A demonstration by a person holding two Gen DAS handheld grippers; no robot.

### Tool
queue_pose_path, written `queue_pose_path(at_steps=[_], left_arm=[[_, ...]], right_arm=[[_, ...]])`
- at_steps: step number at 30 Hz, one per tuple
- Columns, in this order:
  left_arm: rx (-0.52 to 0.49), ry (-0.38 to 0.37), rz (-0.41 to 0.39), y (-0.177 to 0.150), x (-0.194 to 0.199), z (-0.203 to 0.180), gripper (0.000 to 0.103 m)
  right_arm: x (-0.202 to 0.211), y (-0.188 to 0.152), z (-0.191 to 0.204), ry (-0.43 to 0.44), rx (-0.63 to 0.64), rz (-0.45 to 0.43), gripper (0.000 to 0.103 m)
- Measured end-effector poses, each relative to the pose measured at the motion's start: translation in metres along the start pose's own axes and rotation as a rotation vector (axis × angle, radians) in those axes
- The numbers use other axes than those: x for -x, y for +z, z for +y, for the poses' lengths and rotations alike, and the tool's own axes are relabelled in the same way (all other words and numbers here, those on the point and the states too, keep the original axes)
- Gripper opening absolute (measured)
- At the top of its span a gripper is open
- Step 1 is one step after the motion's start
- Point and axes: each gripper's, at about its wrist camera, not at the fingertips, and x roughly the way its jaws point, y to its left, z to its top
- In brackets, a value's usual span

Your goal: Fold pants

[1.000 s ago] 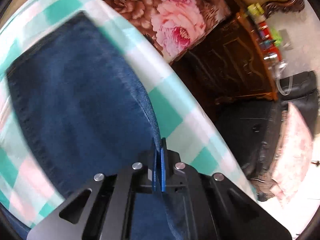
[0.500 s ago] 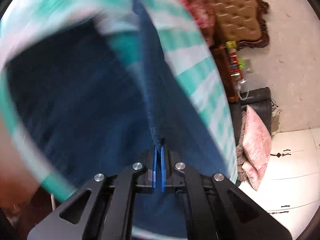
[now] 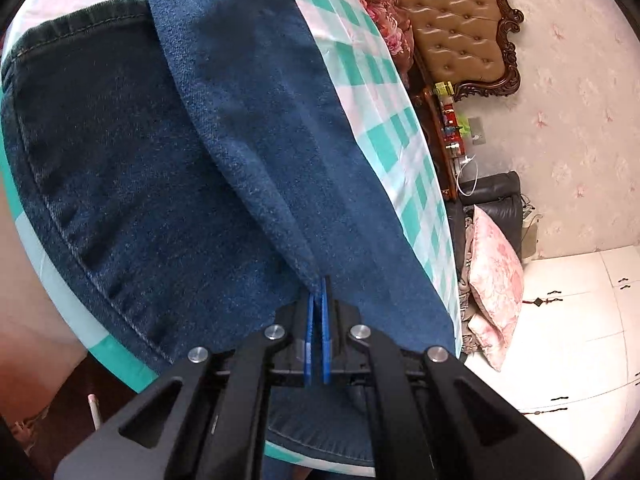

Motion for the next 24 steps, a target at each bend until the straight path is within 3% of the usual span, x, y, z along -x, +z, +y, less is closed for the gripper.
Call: queue_pose_path(at_steps=[7, 9, 10, 11, 16, 18, 20, 22, 24], left_arm=[[0.003, -0.007, 0.002, -0.002, -0.001, 0.01, 0.003], [-0.005, -0.008, 0.002, -0.002, -0.001, 0.01, 0.003], [-0.01, -0.01, 0.005, 0.0, -0.001, 0.009, 0.003], [-0.019, -0.011, 0.007, 0.002, -0.002, 0.007, 0.003], [-0.04, -0.055, -0.035, -0.009, 0.039, -0.015, 0.002], [-0.072, -0.021, -0.053, -0.022, 0.05, -0.013, 0.002], [-0.027, 0.003, -0.014, -0.028, 0.039, 0.009, 0.002], [0.011, 0.005, 0.003, -0.03, 0.03, 0.026, 0.002], [0.019, -0.003, -0.009, -0.033, 0.031, 0.028, 0.002]], right_arm=[[-0.041, 0.003, 0.003, -0.12, 0.035, 0.046, 0.06], [-0.051, 0.003, 0.01, -0.157, 0.054, 0.047, 0.044], [-0.055, 0.004, 0.013, -0.184, 0.071, 0.052, 0.013], [-0.057, 0.005, 0.019, -0.204, 0.082, 0.054, 0.007], [-0.014, 0.003, 0.06, -0.18, 0.154, -0.025, 0.007], [-0.012, 0.001, 0.058, -0.241, 0.184, -0.03, 0.007], [-0.03, -0.001, 0.038, -0.31, 0.171, 0.026, 0.007], [-0.045, -0.003, 0.025, -0.343, 0.168, 0.063, 0.007], [-0.037, -0.004, 0.027, -0.324, 0.161, 0.046, 0.007]])
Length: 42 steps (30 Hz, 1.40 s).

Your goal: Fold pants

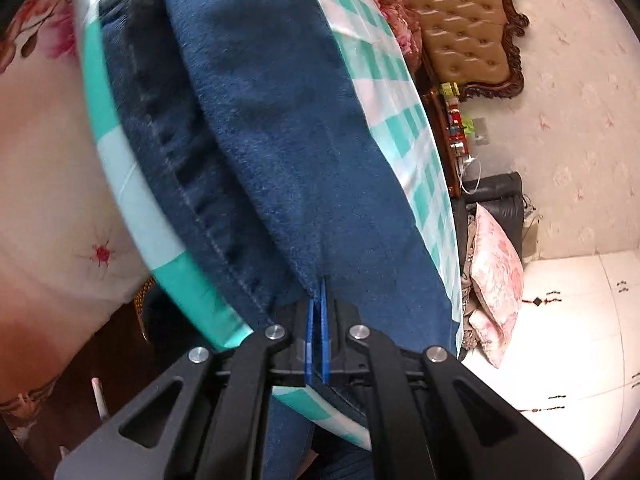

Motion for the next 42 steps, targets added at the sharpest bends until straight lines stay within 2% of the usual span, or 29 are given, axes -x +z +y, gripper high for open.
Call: queue_pose_path(at_steps=[3, 5, 6, 8, 11, 13, 16, 18, 19, 20, 22, 24, 25, 26, 28, 30, 32, 34, 36, 38, 42], left_arm=[[-0.036, -0.02, -0.03, -0.006, 0.014, -0.013, 0.002], [-0.033, 0.001, -0.019, -0.009, 0.009, -0.008, 0.002], [-0.015, 0.014, -0.006, -0.009, 0.005, -0.002, 0.002], [0.04, 0.005, 0.0, -0.011, 0.006, 0.011, 0.002], [0.004, -0.004, -0.035, -0.016, 0.018, -0.001, 0.002], [-0.014, 0.022, -0.03, -0.015, 0.013, -0.002, 0.002], [0.048, 0.04, 0.006, -0.012, 0.004, 0.013, 0.004], [0.021, 0.03, -0.05, -0.012, 0.018, 0.012, 0.021], [0.039, 0.007, -0.087, -0.006, 0.028, 0.017, 0.04], [0.055, -0.011, -0.106, -0.001, 0.033, 0.022, 0.042], [0.064, -0.026, -0.138, 0.017, 0.036, 0.028, 0.042], [0.099, -0.006, -0.157, 0.038, 0.036, 0.038, 0.035], [0.09, -0.004, -0.159, 0.047, 0.036, 0.039, 0.023], [0.086, 0.016, -0.169, 0.051, 0.039, 0.038, 0.003], [0.091, 0.016, -0.178, 0.049, 0.049, 0.033, 0.002], [0.052, 0.027, -0.217, 0.038, 0.066, 0.019, 0.003], [0.074, 0.033, -0.228, 0.031, 0.072, 0.022, 0.003], [0.091, 0.073, -0.205, 0.029, 0.062, 0.034, 0.003], [0.163, 0.065, -0.163, 0.03, 0.051, 0.055, 0.003], [0.142, 0.055, -0.18, 0.03, 0.054, 0.056, 0.006], [0.11, 0.099, -0.184, 0.038, 0.056, 0.054, 0.003]], right_arm=[[0.024, 0.0, 0.004, 0.055, -0.007, -0.045, 0.006], [0.015, -0.001, 0.006, -0.022, 0.038, -0.042, 0.006], [0.005, -0.003, 0.002, -0.046, 0.019, -0.011, 0.006], [0.005, -0.005, -0.002, -0.049, 0.001, -0.009, 0.006], [0.011, -0.004, 0.008, -0.048, 0.023, -0.038, 0.006], [-0.005, -0.001, 0.01, -0.107, 0.063, -0.017, 0.006], [-0.023, -0.003, 0.009, -0.16, 0.09, 0.005, 0.006], [-0.022, -0.005, 0.013, -0.18, 0.116, -0.008, 0.006], [-0.025, -0.004, 0.014, -0.186, 0.121, -0.004, 0.006], [-0.028, -0.005, 0.015, -0.188, 0.122, 0.001, 0.006], [-0.031, -0.004, 0.016, -0.199, 0.129, 0.005, 0.006], [-0.032, -0.005, 0.017, -0.212, 0.137, 0.005, 0.006], [-0.032, -0.005, 0.017, -0.217, 0.139, 0.004, 0.006], [-0.032, -0.005, 0.018, -0.219, 0.143, 0.002, 0.006], [-0.031, -0.006, 0.016, -0.216, 0.14, 0.0, 0.006], [-0.03, -0.007, 0.015, -0.211, 0.135, -0.002, 0.006], [-0.03, -0.007, 0.015, -0.214, 0.136, 0.0, 0.006], [-0.03, -0.006, 0.015, -0.222, 0.142, 0.003, 0.006], [-0.027, -0.004, 0.016, -0.218, 0.138, 0.003, 0.006], [-0.018, -0.002, 0.016, -0.203, 0.125, -0.006, 0.006], [0.016, 0.004, 0.022, -0.139, 0.116, -0.056, 0.004]])
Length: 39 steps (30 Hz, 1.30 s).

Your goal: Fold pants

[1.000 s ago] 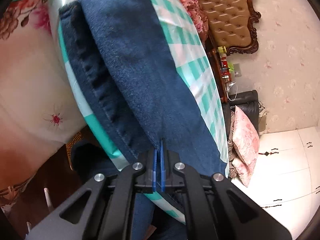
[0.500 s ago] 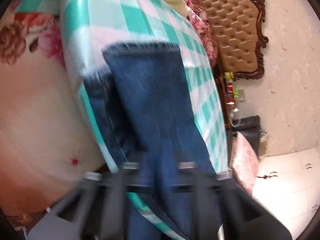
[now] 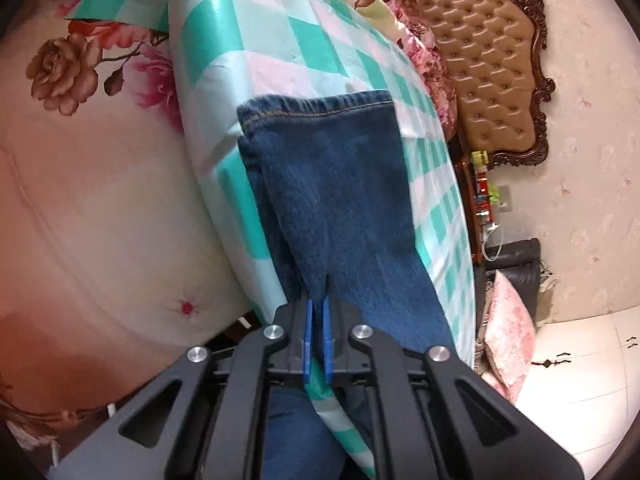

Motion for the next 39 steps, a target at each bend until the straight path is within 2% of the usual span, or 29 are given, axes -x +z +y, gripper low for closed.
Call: queue_pose_path(at_steps=[3, 7, 10, 12, 13, 14, 16, 17, 18, 19, 20, 21, 22, 23, 25, 27, 28, 31, 34, 36, 37, 38, 39], left_arm=[[-0.007, 0.001, 0.008, 0.006, -0.003, 0.0, 0.003], [-0.038, 0.042, 0.017, 0.005, -0.001, -0.008, 0.006], [-0.17, 0.202, -0.092, 0.005, 0.026, -0.034, 0.035], [-0.252, 0.242, -0.136, 0.011, 0.032, -0.052, 0.038], [-0.292, 0.26, -0.155, 0.015, 0.031, -0.061, 0.04], [-0.363, 0.296, -0.179, 0.02, 0.026, -0.074, 0.04], [-0.497, 0.361, -0.181, 0.025, 0.008, -0.093, 0.04], [-0.589, 0.41, -0.153, 0.027, -0.01, -0.104, 0.041], [-0.658, 0.456, -0.13, 0.031, -0.026, -0.113, 0.041], [-0.701, 0.508, -0.13, 0.038, -0.039, -0.117, 0.041], [-0.708, 0.538, -0.115, 0.049, -0.051, -0.116, 0.046], [-0.699, 0.557, -0.094, 0.057, -0.059, -0.116, 0.047], [-0.69, 0.576, -0.068, 0.066, -0.066, -0.113, 0.047], [-0.698, 0.575, -0.036, 0.073, -0.073, -0.111, 0.044], [-0.729, 0.566, 0.008, 0.079, -0.078, -0.114, 0.034], [-0.747, 0.564, 0.036, 0.079, -0.08, -0.116, 0.029], [-0.759, 0.56, 0.052, 0.08, -0.081, -0.116, 0.027], [-0.77, 0.537, 0.086, 0.085, -0.082, -0.115, 0.023], [-0.79, 0.541, 0.093, 0.082, -0.081, -0.121, 0.018], [-0.812, 0.548, 0.089, 0.083, -0.082, -0.126, 0.017], [-0.819, 0.543, 0.086, 0.086, -0.084, -0.13, 0.016], [-0.821, 0.542, 0.083, 0.09, -0.087, -0.133, 0.016], [-0.824, 0.538, 0.08, 0.093, -0.091, -0.136, 0.016]], right_arm=[[0.008, 0.0, 0.001, -0.04, 0.042, -0.02, 0.002], [-0.026, -0.012, -0.003, -0.138, 0.078, 0.051, 0.002], [-0.024, -0.017, -0.004, -0.179, 0.101, 0.039, 0.006], [-0.017, -0.018, -0.006, -0.214, 0.095, 0.033, 0.018], [-0.009, -0.019, -0.008, -0.274, 0.096, 0.014, 0.04], [0.0, -0.019, -0.009, -0.303, 0.102, -0.016, 0.052], [0.018, -0.016, -0.009, -0.401, 0.123, -0.082, 0.053], [0.026, -0.009, -0.005, -0.416, 0.15, -0.126, 0.054], [0.03, -0.003, -0.002, -0.396, 0.171, -0.147, 0.055], [0.032, 0.008, 0.007, -0.34, 0.216, -0.17, 0.055], [0.031, 0.018, 0.014, -0.312, 0.249, -0.19, 0.055], [0.029, 0.029, 0.022, -0.297, 0.284, -0.211, 0.055], [0.021, 0.043, 0.032, -0.278, 0.33, -0.214, 0.06], [0.013, 0.054, 0.038, -0.257, 0.362, -0.201, 0.067], [-0.011, 0.082, 0.05, -0.215, 0.43, -0.18, 0.071], [-0.031, 0.097, 0.06, -0.191, 0.479, -0.145, 0.075], [-0.044, 0.108, 0.064, -0.167, 0.51, -0.13, 0.075], [-0.078, 0.119, 0.072, -0.168, 0.584, -0.079, 0.074], [-0.094, 0.114, 0.072, -0.157, 0.574, -0.044, 0.05], [-0.093, 0.109, 0.075, -0.208, 0.569, -0.072, 0.045], [-0.096, 0.105, 0.076, -0.315, 0.578, -0.096, 0.025], [-0.101, 0.103, 0.074, -0.405, 0.576, -0.101, 0.017], [-0.102, 0.101, 0.069, -0.417, 0.555, -0.109, 0.017]])
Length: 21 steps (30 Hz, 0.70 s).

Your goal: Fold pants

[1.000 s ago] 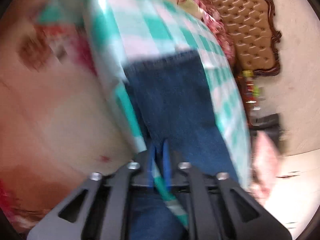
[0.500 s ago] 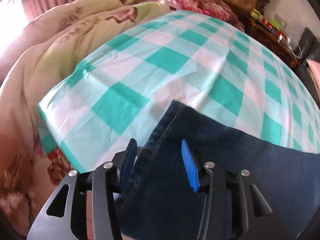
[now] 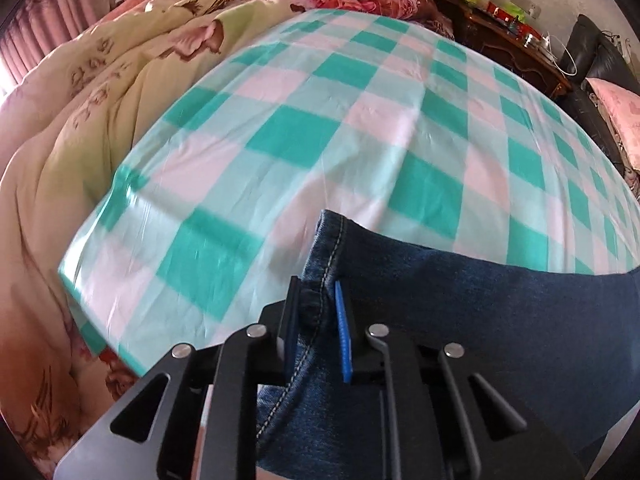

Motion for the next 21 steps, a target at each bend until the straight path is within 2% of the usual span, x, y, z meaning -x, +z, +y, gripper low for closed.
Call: queue_pose_path(at_steps=[1, 3, 5, 7, 8, 9, 10, 11, 12, 13, 14, 16, 19, 21], left_arm=[[-0.005, -0.002, -0.003, 0.006, -0.003, -0.002, 0.016], [-0.024, 0.02, 0.01, 0.018, -0.012, -0.01, 0.017], [0.002, 0.051, 0.01, 0.026, -0.013, -0.01, 0.026], [0.03, 0.108, -0.036, 0.028, -0.001, -0.012, 0.026], [0.01, 0.139, -0.093, 0.026, 0.012, -0.022, 0.027], [-0.013, 0.126, -0.14, 0.022, 0.023, -0.035, 0.027], [-0.035, 0.096, -0.181, 0.016, 0.034, -0.05, 0.032], [-0.103, 0.034, -0.241, 0.003, 0.048, -0.084, 0.045], [-0.157, -0.01, -0.27, -0.005, 0.054, -0.105, 0.05], [-0.254, -0.096, -0.315, -0.02, 0.062, -0.145, 0.054], [-0.303, -0.151, -0.332, -0.028, 0.064, -0.169, 0.056], [-0.395, -0.299, -0.302, -0.043, 0.056, -0.231, 0.058], [-0.473, -0.379, -0.234, -0.055, 0.028, -0.288, 0.057], [-0.502, -0.408, -0.202, -0.056, 0.013, -0.304, 0.056]], right_arm=[[-0.001, -0.005, -0.009, 0.037, -0.06, 0.0, 0.017], [0.003, -0.01, -0.013, 0.038, -0.095, -0.002, 0.017], [0.005, -0.011, -0.011, 0.011, -0.095, -0.012, 0.017], [0.012, -0.012, -0.014, 0.009, -0.125, -0.03, 0.018], [0.018, -0.013, -0.016, 0.006, -0.148, -0.052, 0.018], [0.025, -0.012, -0.018, 0.0, -0.169, -0.078, 0.019], [0.039, -0.013, -0.016, -0.029, -0.188, -0.122, 0.026], [0.054, -0.013, -0.01, -0.051, -0.195, -0.164, 0.045], [0.069, -0.015, -0.003, -0.063, -0.202, -0.209, 0.051], [0.087, -0.018, 0.012, -0.01, -0.193, -0.255, 0.058], [0.098, -0.02, 0.026, 0.054, -0.176, -0.273, 0.062], [0.12, -0.026, 0.068, 0.171, -0.148, -0.297, 0.067], [0.142, -0.034, 0.13, 0.342, -0.081, -0.288, 0.072], [0.158, -0.039, 0.173, 0.444, -0.021, -0.302, 0.078]])
